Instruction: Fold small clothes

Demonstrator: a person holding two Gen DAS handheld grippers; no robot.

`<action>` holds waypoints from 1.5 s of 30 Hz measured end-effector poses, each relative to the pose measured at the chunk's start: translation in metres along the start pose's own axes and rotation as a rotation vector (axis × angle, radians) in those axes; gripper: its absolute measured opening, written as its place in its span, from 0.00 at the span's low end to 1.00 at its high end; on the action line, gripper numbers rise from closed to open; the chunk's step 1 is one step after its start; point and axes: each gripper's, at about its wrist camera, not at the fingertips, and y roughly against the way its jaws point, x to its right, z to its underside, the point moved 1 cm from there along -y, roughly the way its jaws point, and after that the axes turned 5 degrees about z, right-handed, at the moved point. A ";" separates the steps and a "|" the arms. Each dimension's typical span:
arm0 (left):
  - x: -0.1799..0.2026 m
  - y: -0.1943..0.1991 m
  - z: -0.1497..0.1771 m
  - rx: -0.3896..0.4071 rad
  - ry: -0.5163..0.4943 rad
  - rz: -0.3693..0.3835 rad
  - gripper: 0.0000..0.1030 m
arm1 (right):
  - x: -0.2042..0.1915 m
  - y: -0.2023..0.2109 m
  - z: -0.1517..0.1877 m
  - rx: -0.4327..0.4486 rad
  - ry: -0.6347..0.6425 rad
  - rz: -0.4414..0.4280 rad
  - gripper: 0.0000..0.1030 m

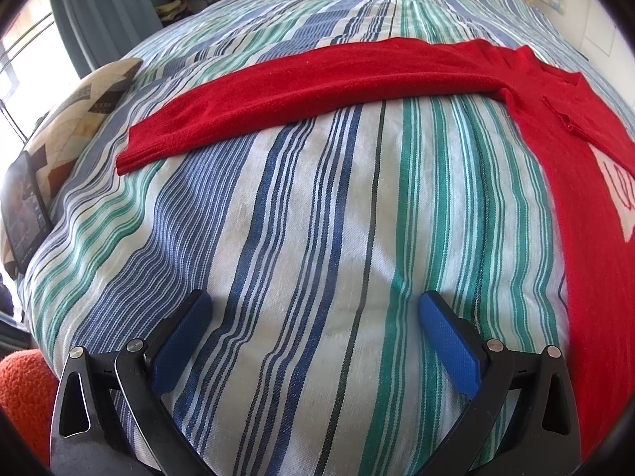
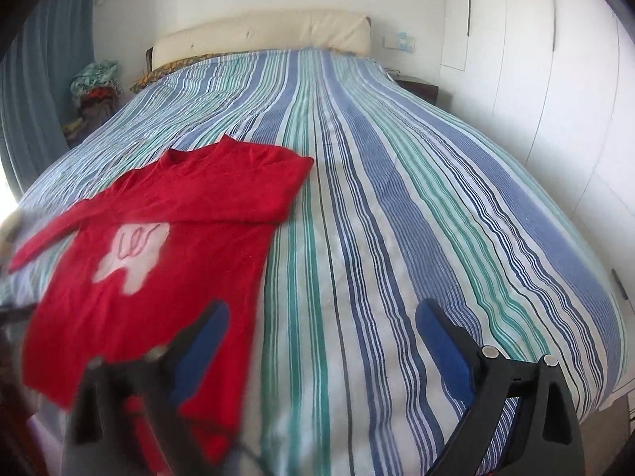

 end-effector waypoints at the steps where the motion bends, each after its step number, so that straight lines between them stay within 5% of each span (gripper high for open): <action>1: 0.000 0.000 0.000 -0.001 0.001 0.001 1.00 | -0.002 0.000 0.000 0.001 0.011 -0.001 0.91; 33: -0.005 0.003 -0.009 -0.045 0.014 0.035 1.00 | -0.014 -0.007 0.003 -0.018 0.060 -0.007 0.91; 36: -0.029 0.015 -0.022 -0.060 0.111 0.156 0.99 | -0.013 -0.006 0.003 -0.017 0.057 -0.006 0.91; 40: -0.102 0.019 -0.034 -0.046 0.419 0.320 0.99 | -0.011 -0.007 0.002 -0.022 0.043 -0.009 0.91; 45: -0.170 -0.008 -0.049 -0.072 0.670 0.419 0.98 | -0.008 -0.014 0.002 -0.043 0.027 -0.020 0.91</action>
